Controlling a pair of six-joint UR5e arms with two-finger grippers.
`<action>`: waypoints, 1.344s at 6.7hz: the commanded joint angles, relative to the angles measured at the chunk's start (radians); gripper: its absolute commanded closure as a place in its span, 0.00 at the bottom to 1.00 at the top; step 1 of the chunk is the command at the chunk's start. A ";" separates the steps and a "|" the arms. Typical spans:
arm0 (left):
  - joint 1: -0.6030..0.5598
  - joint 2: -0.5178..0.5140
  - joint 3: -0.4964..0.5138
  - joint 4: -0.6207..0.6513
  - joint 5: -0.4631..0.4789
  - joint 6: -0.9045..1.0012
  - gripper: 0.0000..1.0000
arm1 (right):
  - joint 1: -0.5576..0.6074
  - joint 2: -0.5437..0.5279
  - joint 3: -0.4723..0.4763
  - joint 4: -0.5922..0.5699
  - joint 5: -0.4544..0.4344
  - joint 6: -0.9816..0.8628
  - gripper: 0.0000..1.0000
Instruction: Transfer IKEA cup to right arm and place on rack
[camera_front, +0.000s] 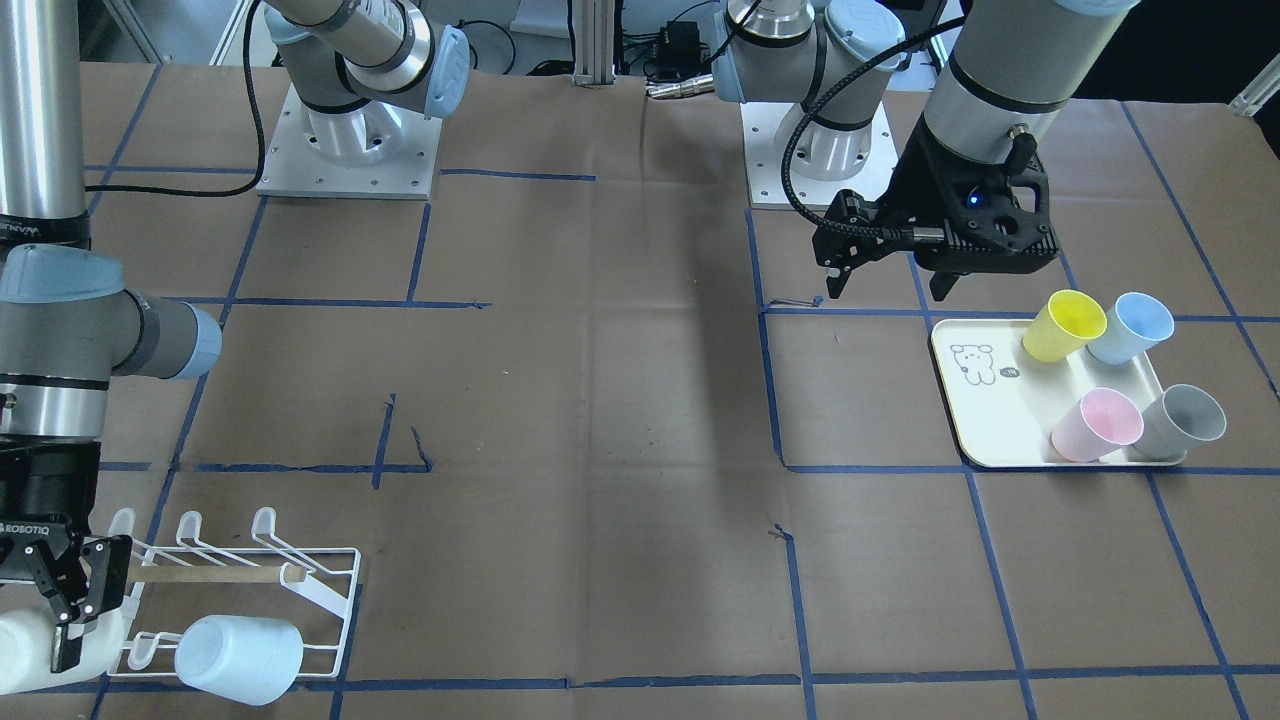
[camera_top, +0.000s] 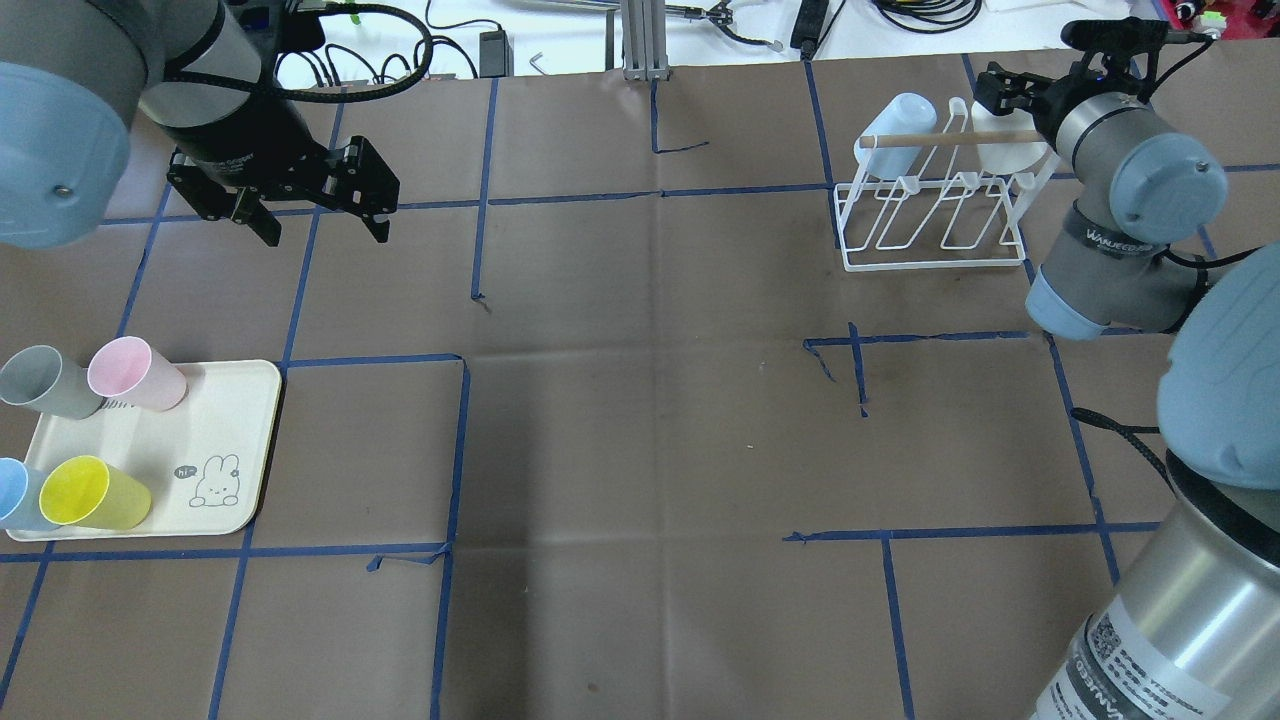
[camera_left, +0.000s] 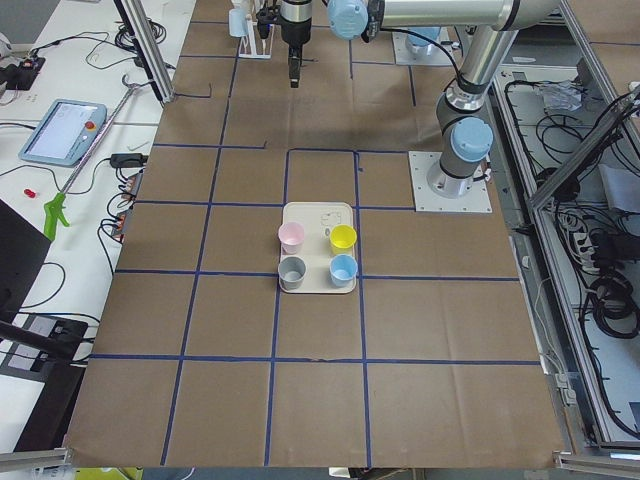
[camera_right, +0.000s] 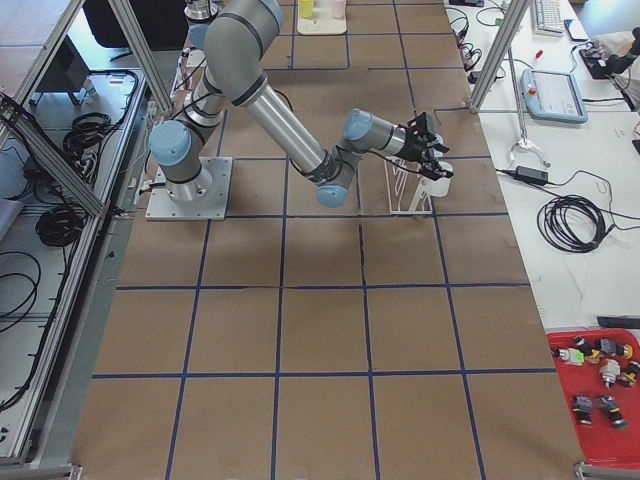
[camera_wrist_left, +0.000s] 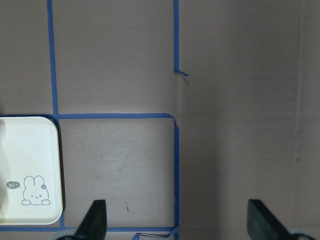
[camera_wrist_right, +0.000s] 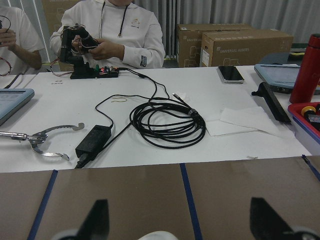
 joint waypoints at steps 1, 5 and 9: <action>-0.006 -0.001 0.003 0.001 -0.001 -0.002 0.00 | 0.000 -0.004 -0.009 0.007 -0.008 0.001 0.00; -0.006 -0.002 0.003 0.001 -0.002 -0.004 0.00 | 0.006 -0.173 -0.068 0.395 -0.015 -0.002 0.00; -0.006 -0.001 -0.002 0.001 -0.002 -0.004 0.00 | 0.019 -0.413 -0.080 1.098 -0.015 -0.010 0.00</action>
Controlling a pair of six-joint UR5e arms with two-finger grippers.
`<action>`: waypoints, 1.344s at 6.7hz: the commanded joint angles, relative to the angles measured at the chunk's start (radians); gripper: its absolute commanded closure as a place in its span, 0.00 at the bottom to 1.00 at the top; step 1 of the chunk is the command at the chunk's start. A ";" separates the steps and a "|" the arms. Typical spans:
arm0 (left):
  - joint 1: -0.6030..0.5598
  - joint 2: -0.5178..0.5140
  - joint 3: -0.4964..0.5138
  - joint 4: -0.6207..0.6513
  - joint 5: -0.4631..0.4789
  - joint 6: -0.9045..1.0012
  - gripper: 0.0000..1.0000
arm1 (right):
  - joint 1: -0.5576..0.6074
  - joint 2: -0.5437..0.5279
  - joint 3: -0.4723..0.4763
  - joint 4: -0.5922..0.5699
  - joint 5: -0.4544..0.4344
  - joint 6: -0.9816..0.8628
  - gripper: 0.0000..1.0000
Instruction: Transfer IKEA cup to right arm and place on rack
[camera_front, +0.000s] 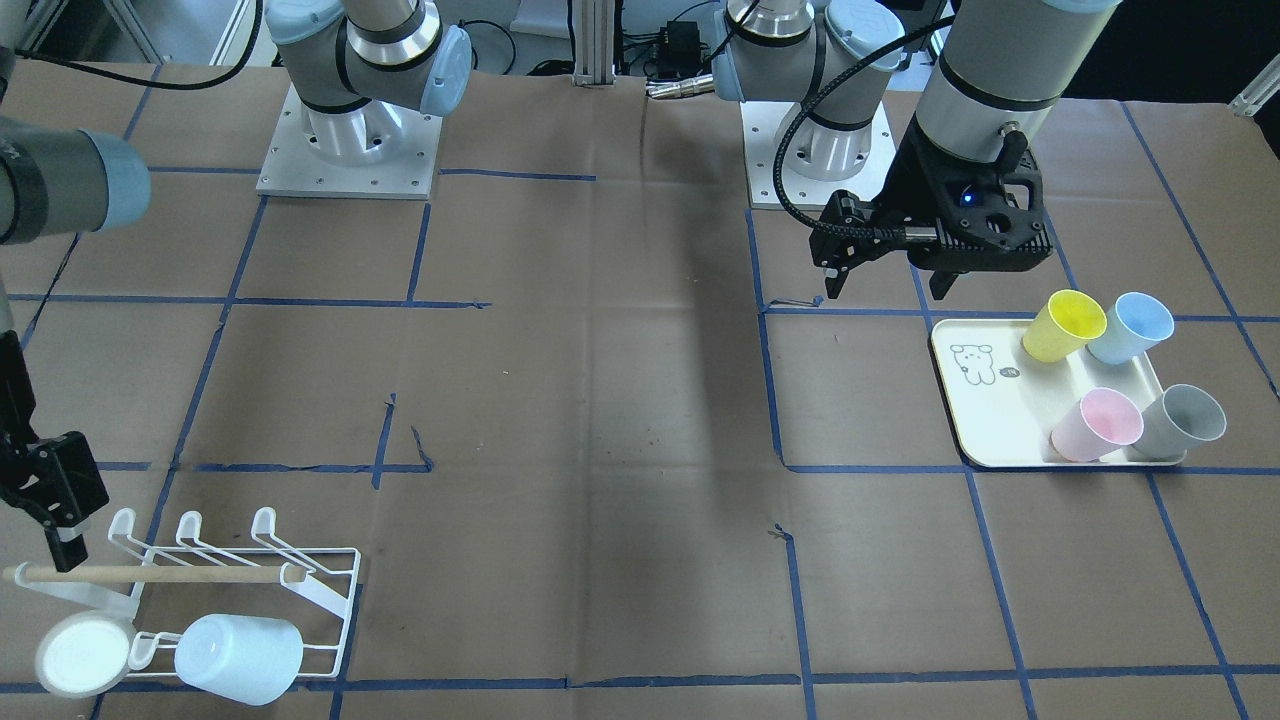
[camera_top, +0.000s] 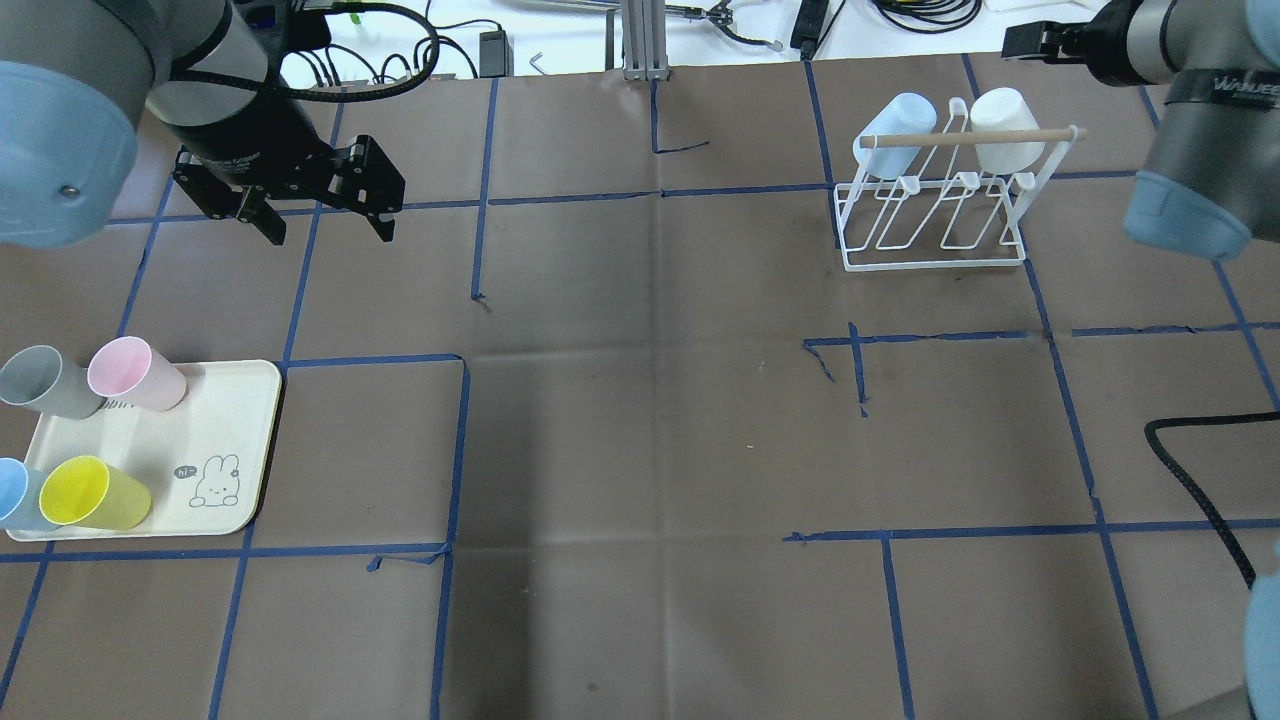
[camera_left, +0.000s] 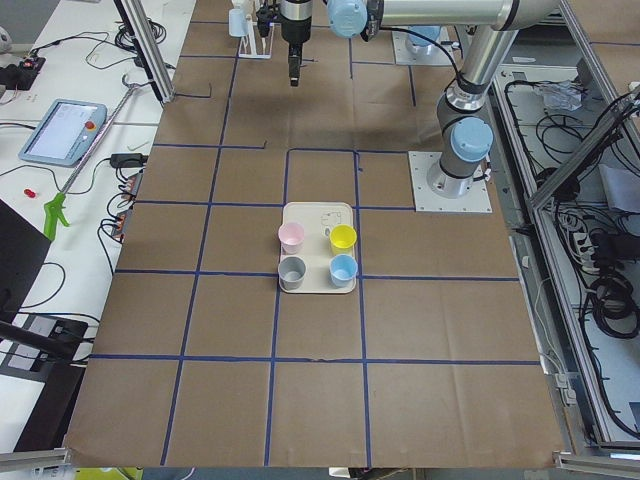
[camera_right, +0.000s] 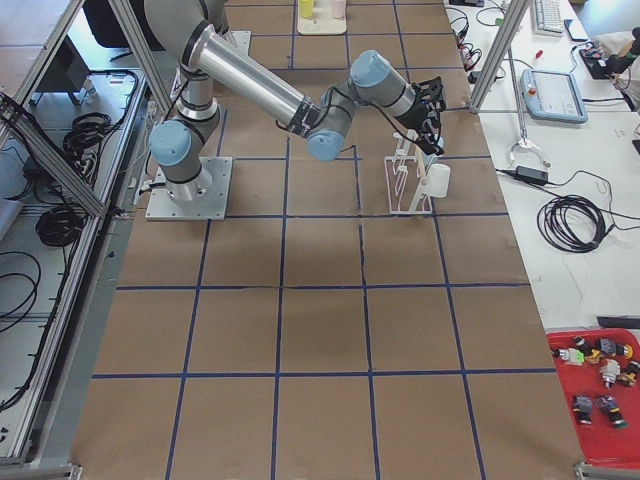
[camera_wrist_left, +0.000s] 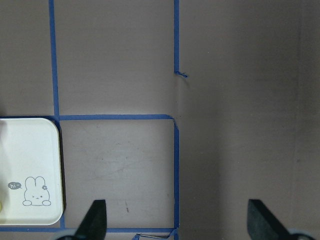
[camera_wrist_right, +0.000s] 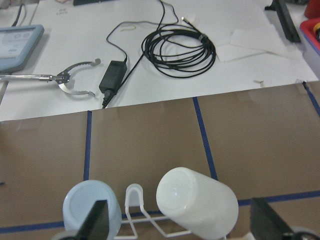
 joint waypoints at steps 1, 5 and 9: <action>0.000 0.003 -0.004 0.000 0.000 0.000 0.00 | 0.015 -0.098 -0.010 0.286 0.001 0.005 0.00; 0.000 0.001 -0.004 0.000 0.000 -0.003 0.00 | 0.108 -0.172 -0.058 0.716 -0.138 0.022 0.00; 0.000 0.004 -0.005 0.000 -0.002 -0.003 0.00 | 0.294 -0.222 -0.242 1.135 -0.223 0.229 0.00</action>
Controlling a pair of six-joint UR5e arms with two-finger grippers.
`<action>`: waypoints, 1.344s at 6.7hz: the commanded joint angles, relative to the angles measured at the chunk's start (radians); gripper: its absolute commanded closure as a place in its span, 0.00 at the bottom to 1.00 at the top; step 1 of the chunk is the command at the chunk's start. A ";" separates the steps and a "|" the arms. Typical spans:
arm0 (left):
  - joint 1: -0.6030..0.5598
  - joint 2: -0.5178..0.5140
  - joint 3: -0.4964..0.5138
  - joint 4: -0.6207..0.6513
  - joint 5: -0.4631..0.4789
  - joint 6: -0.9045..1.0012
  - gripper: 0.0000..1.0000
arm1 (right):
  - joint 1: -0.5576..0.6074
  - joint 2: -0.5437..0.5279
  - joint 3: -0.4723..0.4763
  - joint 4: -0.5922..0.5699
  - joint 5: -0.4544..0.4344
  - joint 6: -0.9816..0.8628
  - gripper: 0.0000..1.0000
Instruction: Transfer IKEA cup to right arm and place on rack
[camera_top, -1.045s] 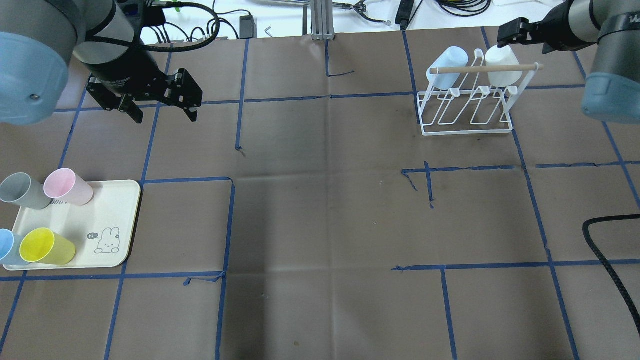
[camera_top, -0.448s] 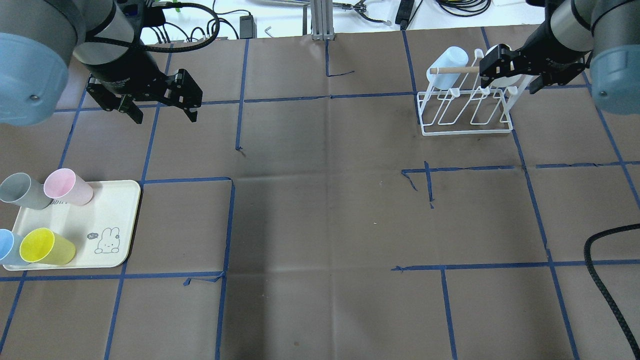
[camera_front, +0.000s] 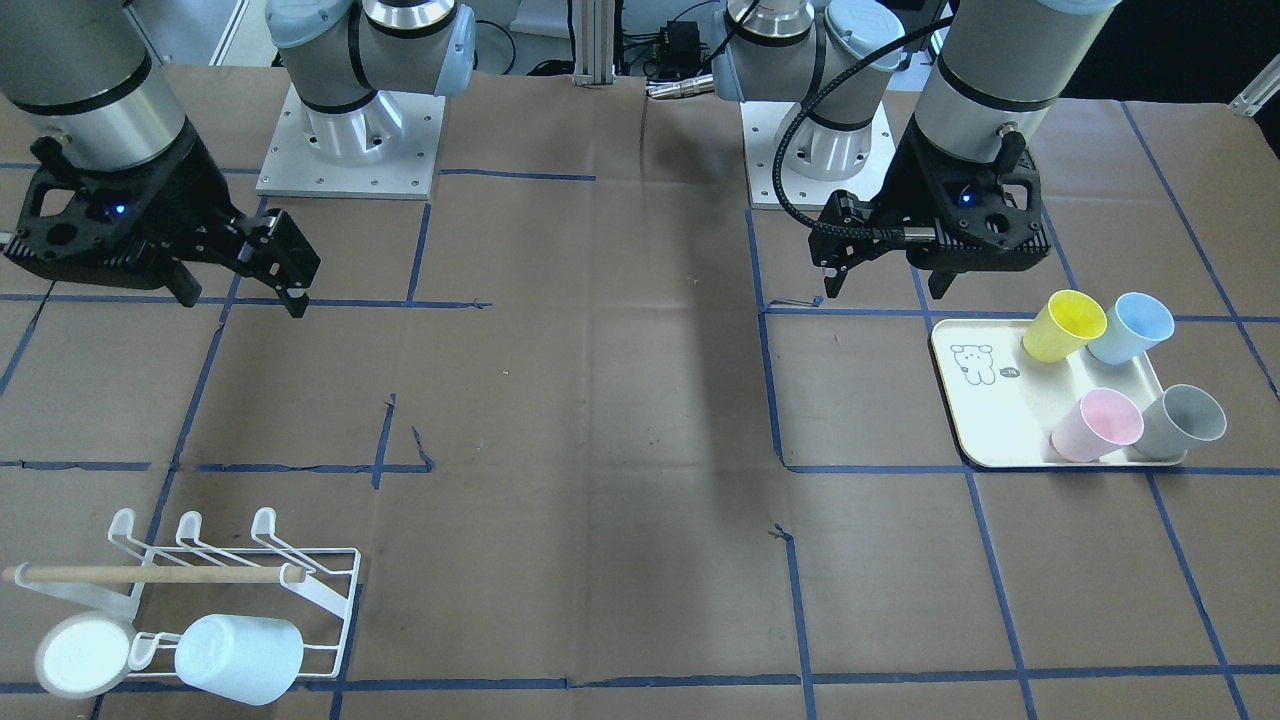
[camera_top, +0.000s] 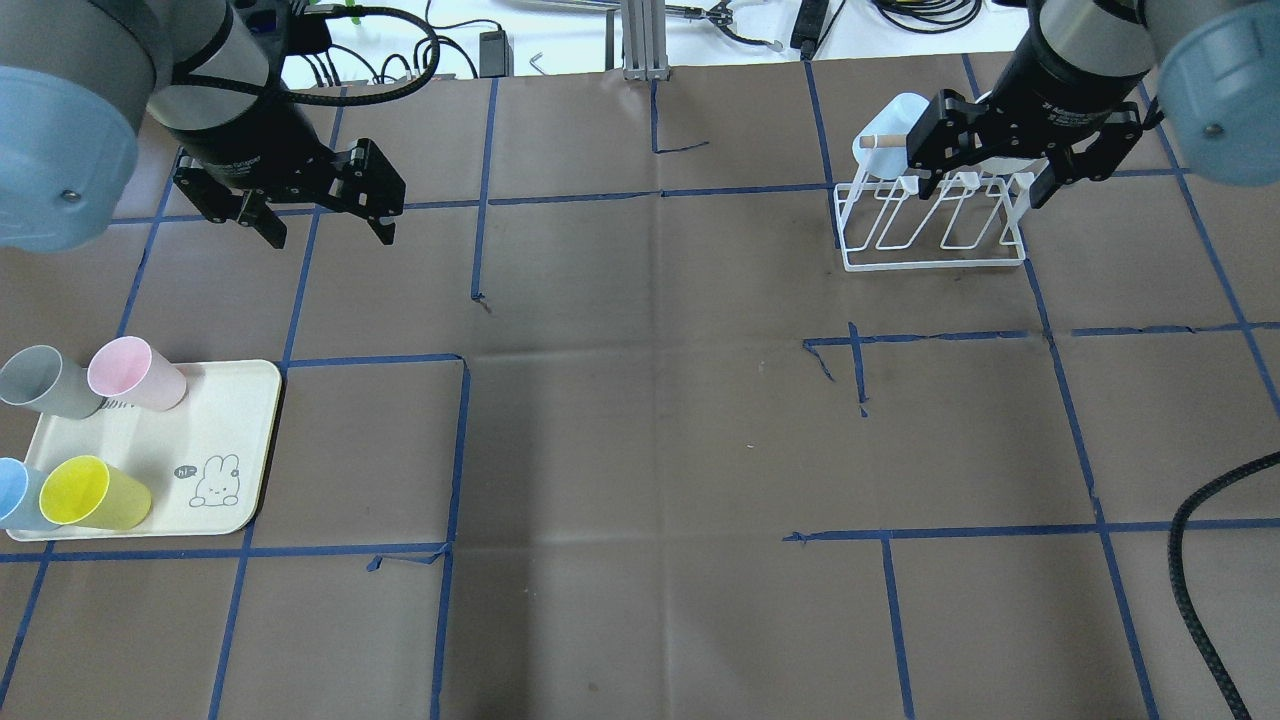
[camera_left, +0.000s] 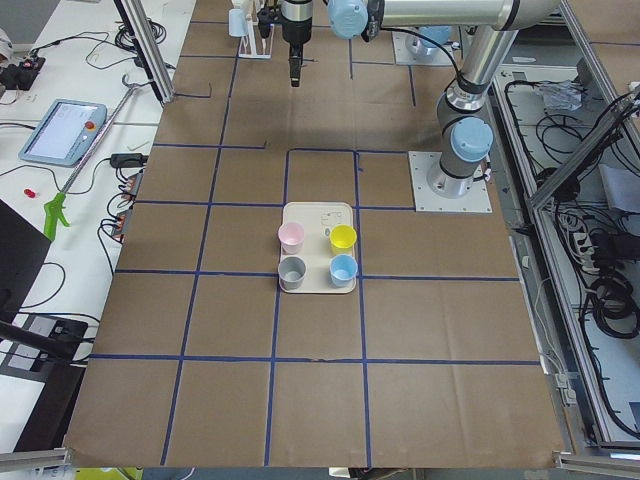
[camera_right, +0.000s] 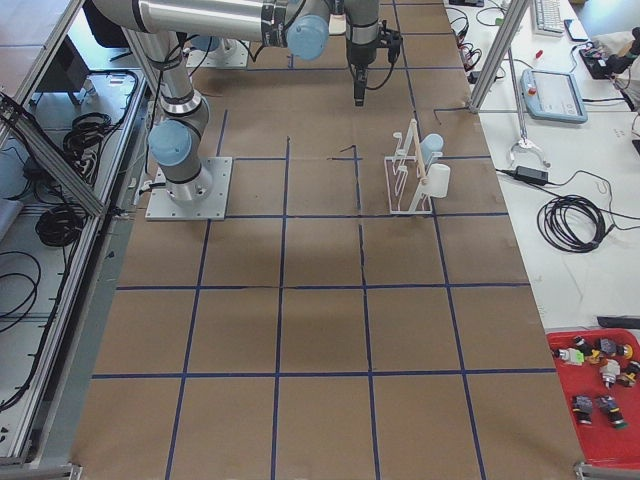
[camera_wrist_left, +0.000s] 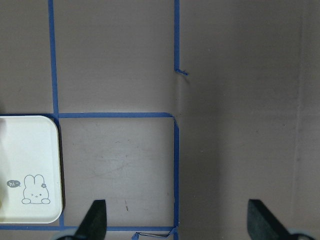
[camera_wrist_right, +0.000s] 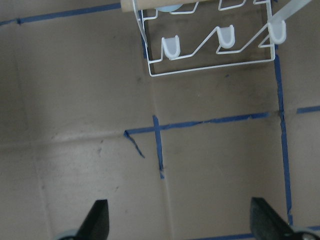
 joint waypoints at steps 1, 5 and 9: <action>0.000 0.000 0.000 0.000 0.000 0.000 0.00 | 0.079 -0.009 -0.043 0.141 -0.023 0.091 0.00; 0.000 0.001 0.000 0.000 -0.001 0.000 0.00 | 0.154 -0.120 0.083 0.142 -0.030 0.096 0.00; 0.000 0.001 0.000 0.000 -0.001 0.000 0.00 | 0.113 -0.120 0.086 0.132 -0.028 0.053 0.00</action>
